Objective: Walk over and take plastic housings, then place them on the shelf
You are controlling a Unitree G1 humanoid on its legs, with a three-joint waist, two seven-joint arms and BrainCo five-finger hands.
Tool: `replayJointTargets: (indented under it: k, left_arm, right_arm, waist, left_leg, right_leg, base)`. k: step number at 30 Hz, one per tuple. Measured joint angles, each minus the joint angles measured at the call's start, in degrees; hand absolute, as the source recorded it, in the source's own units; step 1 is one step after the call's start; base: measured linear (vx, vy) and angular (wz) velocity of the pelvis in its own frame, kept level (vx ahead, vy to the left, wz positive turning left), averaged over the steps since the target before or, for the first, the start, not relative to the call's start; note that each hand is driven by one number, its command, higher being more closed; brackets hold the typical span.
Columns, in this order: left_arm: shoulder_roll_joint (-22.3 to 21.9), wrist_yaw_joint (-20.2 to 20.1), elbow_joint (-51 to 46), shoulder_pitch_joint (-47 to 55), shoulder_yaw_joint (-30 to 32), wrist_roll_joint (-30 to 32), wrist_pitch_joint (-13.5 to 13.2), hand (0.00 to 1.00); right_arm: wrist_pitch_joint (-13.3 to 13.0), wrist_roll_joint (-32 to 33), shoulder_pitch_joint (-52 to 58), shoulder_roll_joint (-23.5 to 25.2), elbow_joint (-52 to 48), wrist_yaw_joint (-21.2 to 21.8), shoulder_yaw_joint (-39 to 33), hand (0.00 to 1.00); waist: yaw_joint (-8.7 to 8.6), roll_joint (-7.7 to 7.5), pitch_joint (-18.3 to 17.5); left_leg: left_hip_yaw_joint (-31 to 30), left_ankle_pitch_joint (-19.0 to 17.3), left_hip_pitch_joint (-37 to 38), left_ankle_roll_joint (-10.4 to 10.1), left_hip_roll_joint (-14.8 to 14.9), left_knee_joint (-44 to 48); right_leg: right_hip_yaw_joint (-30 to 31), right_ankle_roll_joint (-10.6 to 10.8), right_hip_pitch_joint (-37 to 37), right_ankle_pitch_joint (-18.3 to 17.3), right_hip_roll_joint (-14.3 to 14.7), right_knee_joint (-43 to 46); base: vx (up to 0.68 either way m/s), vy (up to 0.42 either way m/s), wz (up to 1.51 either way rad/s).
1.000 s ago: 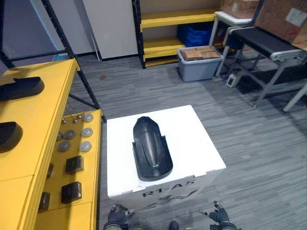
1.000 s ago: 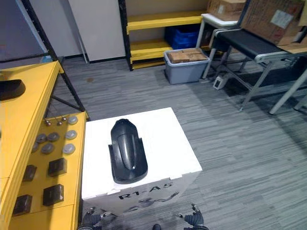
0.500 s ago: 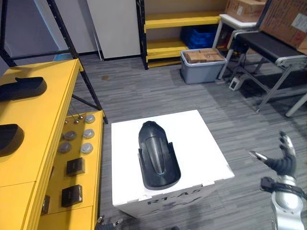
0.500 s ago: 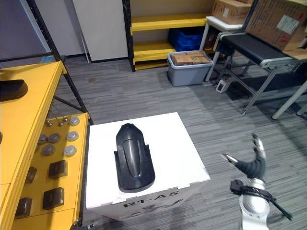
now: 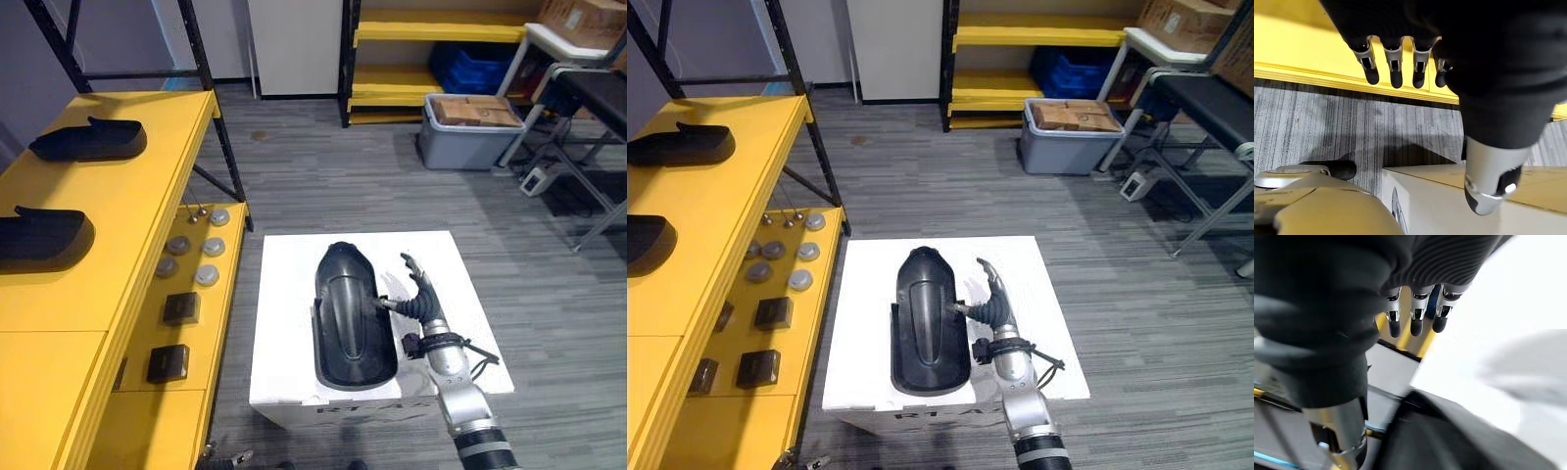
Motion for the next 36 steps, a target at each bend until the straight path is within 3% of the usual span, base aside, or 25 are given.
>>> replayJointTargets:
  k: [10,11,21,36]
  left_arm:
    - [0.59,1.32,-0.16,-0.32,-2.11,0.04,0.00,0.00]
    - [0.59,1.35,-0.15,-0.32,-2.13,0.06,0.01,0.00]
    - [1.73,1.37,-0.08,-0.36,-2.65,1.19,0.30,0.00]
    - [1.43,1.48,-1.74,-0.76,-2.84,1.15,0.26,0.00]
  right_arm:
    - [3.71,-5.90,-2.04,3.14,7.44,-3.91,-3.42,0.00]
    - [3.88,-7.12,-2.86,3.34,8.63,-3.95,-3.87,1.00]
    - [4.70,-13.35,-3.67,2.98,10.41,-3.59,-4.96,1.00]
    - [4.61,-10.78,-4.29,2.02,9.07,-1.94,-5.05,1.00]
  waist:
    - [0.16,-0.07,-0.04]
    - [0.16,-0.08,-0.05]
    - [0.20,-1.86,-1.15]
    - [0.07,-2.04,-1.22]
  left_leg:
    - [-0.74,0.00,-0.23,-0.01,-1.02,0.74]
    - [-1.02,0.00,-0.24,-0.01,-1.01,0.64]
    - [-2.47,1.45,-0.22,0.48,-1.08,-2.08]
    - [-2.70,1.43,0.65,0.35,-1.53,-2.33]
  right_leg:
    - [-1.16,1.32,0.51,-0.85,-1.26,0.53]
    - [-1.34,1.32,0.51,-0.85,-1.25,0.57]
    - [-3.00,1.22,0.20,-0.78,-1.19,0.31]
    - [-3.04,1.32,1.22,-0.84,-1.54,-0.38]
  base:
    - [-0.01,0.023,0.07]
    - [-0.10,0.005,0.09]
    - [-0.03,-0.001,0.08]
    - [0.03,0.009,0.01]
